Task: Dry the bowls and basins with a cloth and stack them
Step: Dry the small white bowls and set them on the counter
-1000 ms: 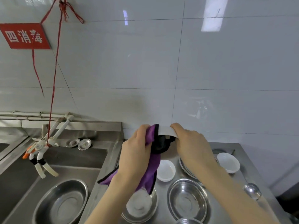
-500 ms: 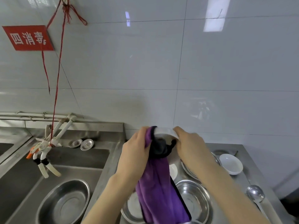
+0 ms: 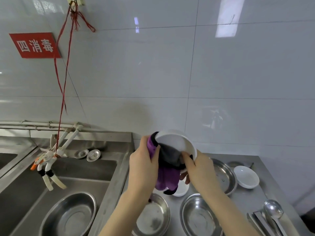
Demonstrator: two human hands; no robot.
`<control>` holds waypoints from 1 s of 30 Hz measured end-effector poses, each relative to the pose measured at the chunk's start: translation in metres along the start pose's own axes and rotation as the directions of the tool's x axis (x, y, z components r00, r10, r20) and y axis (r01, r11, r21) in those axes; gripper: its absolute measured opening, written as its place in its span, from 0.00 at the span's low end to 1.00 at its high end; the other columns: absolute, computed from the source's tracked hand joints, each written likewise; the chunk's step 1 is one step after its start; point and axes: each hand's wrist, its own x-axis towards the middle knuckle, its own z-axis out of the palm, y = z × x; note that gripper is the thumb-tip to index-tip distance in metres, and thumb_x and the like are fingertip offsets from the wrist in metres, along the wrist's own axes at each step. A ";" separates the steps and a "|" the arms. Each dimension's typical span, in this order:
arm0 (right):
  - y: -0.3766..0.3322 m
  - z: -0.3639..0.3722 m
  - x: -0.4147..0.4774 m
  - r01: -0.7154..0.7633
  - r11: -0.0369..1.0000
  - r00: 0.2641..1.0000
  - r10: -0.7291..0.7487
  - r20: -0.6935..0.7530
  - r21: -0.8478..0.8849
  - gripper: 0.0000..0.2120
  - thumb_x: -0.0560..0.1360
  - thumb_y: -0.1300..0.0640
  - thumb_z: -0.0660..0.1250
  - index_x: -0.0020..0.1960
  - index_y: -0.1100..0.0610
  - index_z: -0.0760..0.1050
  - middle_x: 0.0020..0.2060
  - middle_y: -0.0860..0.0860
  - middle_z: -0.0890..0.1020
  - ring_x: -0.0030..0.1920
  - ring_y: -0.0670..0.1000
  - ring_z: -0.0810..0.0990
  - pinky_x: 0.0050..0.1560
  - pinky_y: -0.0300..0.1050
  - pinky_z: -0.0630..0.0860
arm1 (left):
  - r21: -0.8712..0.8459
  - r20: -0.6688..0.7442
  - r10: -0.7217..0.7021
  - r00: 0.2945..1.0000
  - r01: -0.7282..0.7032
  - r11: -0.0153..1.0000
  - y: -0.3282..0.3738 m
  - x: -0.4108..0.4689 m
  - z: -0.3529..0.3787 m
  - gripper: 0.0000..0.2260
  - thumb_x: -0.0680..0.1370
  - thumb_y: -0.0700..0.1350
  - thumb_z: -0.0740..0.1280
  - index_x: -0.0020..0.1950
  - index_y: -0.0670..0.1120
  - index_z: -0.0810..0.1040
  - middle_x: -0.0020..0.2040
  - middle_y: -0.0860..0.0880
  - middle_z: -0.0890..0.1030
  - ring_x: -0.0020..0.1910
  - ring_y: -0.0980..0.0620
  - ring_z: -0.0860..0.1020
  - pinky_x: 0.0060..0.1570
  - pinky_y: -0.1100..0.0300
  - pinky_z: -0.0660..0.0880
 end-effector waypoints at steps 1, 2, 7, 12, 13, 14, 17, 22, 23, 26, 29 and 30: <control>-0.001 -0.003 0.001 0.008 0.999 1.000 -0.007 0.023 -0.037 0.11 0.82 0.58 0.58 0.43 0.59 0.72 0.28 0.58 0.82 0.20 0.48 0.77 0.26 0.38 0.73 | 0.070 0.035 0.045 0.998 -0.048 0.996 -0.002 0.003 -0.003 0.07 0.80 0.43 0.64 0.55 0.53 0.73 0.39 0.59 0.79 0.41 0.63 0.77 0.39 0.72 0.70; -0.004 -0.007 0.002 0.017 0.997 0.999 -0.014 0.047 -0.071 0.11 0.82 0.58 0.58 0.43 0.59 0.72 0.28 0.57 0.82 0.19 0.47 0.76 0.25 0.37 0.73 | 0.129 0.064 0.079 0.995 -0.087 0.988 -0.003 0.005 -0.005 0.07 0.80 0.44 0.64 0.58 0.52 0.73 0.40 0.59 0.78 0.40 0.61 0.77 0.40 0.70 0.70; -0.020 -0.026 0.014 0.150 0.902 0.988 -0.122 0.095 -0.404 0.08 0.82 0.58 0.57 0.45 0.58 0.68 0.29 0.53 0.77 0.26 0.50 0.80 0.33 0.45 0.76 | 0.257 0.153 0.229 0.961 -0.262 0.930 0.000 0.015 -0.012 0.10 0.80 0.44 0.64 0.61 0.51 0.73 0.43 0.56 0.79 0.42 0.53 0.77 0.42 0.63 0.73; -0.036 -0.028 0.006 0.279 0.549 0.951 -0.271 0.148 -0.788 0.12 0.76 0.67 0.55 0.57 0.55 0.65 0.34 0.49 0.66 0.38 0.57 0.67 0.39 0.46 0.63 | 0.381 0.328 0.347 0.879 -0.459 0.803 0.003 0.014 -0.004 0.14 0.76 0.36 0.63 0.60 0.48 0.71 0.46 0.49 0.78 0.37 0.41 0.78 0.37 0.46 0.76; -0.037 -0.026 0.005 0.279 0.544 0.947 -0.295 0.130 -0.791 0.14 0.76 0.67 0.55 0.59 0.55 0.65 0.36 0.50 0.68 0.38 0.57 0.68 0.39 0.47 0.63 | 0.380 0.309 0.365 0.878 -0.466 0.799 0.003 0.012 -0.003 0.13 0.76 0.36 0.62 0.59 0.48 0.71 0.45 0.49 0.78 0.35 0.42 0.77 0.35 0.46 0.76; -0.034 -0.022 0.006 0.272 0.568 0.945 -0.310 0.105 -0.777 0.15 0.76 0.67 0.55 0.61 0.55 0.65 0.38 0.50 0.71 0.38 0.57 0.68 0.39 0.47 0.63 | 0.370 0.268 0.380 0.885 -0.459 0.808 0.003 0.011 -0.001 0.13 0.75 0.37 0.61 0.58 0.48 0.72 0.44 0.49 0.78 0.34 0.43 0.77 0.34 0.47 0.76; -0.020 -0.010 0.008 0.242 0.740 0.953 -0.302 0.012 -0.627 0.16 0.78 0.65 0.56 0.64 0.55 0.69 0.42 0.53 0.78 0.41 0.59 0.74 0.41 0.49 0.67 | 0.309 0.066 0.328 0.942 -0.332 0.891 -0.001 0.002 0.002 0.14 0.74 0.35 0.60 0.56 0.49 0.73 0.42 0.53 0.79 0.36 0.49 0.76 0.36 0.54 0.75; -0.001 0.013 -0.001 0.098 0.986 0.974 -0.123 -0.192 -0.136 0.09 0.81 0.60 0.60 0.44 0.51 0.72 0.27 0.53 0.78 0.29 0.56 0.81 0.37 0.44 0.74 | -0.151 -0.085 -0.226 0.970 0.212 0.966 0.004 -0.022 0.009 0.11 0.80 0.40 0.64 0.50 0.58 0.73 0.40 0.55 0.81 0.39 0.59 0.78 0.35 0.73 0.71; 0.001 0.014 -0.002 0.078 0.992 0.978 -0.096 -0.184 -0.103 0.11 0.81 0.60 0.59 0.42 0.49 0.70 0.26 0.52 0.77 0.27 0.55 0.81 0.35 0.41 0.73 | -0.192 -0.076 -0.265 0.961 0.246 0.950 0.004 -0.024 0.009 0.10 0.80 0.41 0.64 0.48 0.58 0.72 0.38 0.54 0.81 0.37 0.61 0.78 0.34 0.74 0.71; -0.005 0.007 -0.004 0.103 0.987 0.991 -0.113 -0.077 -0.120 0.08 0.83 0.58 0.56 0.49 0.50 0.71 0.26 0.53 0.79 0.25 0.51 0.81 0.32 0.39 0.76 | -0.085 -0.040 -0.129 0.991 0.125 0.988 -0.002 -0.020 0.002 0.12 0.80 0.41 0.65 0.47 0.60 0.71 0.35 0.56 0.80 0.37 0.65 0.77 0.35 0.75 0.70; -0.019 -0.010 0.004 0.208 0.892 0.975 -0.221 0.015 -0.400 0.08 0.82 0.59 0.56 0.60 0.55 0.70 0.31 0.54 0.79 0.34 0.58 0.81 0.40 0.51 0.78 | 0.072 -0.031 0.042 0.999 -0.040 0.997 -0.008 -0.009 -0.006 0.12 0.78 0.39 0.67 0.50 0.57 0.71 0.30 0.58 0.76 0.35 0.63 0.76 0.36 0.75 0.68; -0.025 -0.016 0.007 0.237 0.828 0.967 -0.250 0.042 -0.509 0.09 0.81 0.61 0.56 0.60 0.55 0.68 0.32 0.53 0.75 0.34 0.58 0.77 0.39 0.51 0.75 | 0.119 -0.025 0.085 0.996 -0.081 0.990 -0.008 -0.006 -0.008 0.11 0.78 0.39 0.68 0.51 0.54 0.73 0.30 0.58 0.76 0.34 0.64 0.76 0.36 0.75 0.68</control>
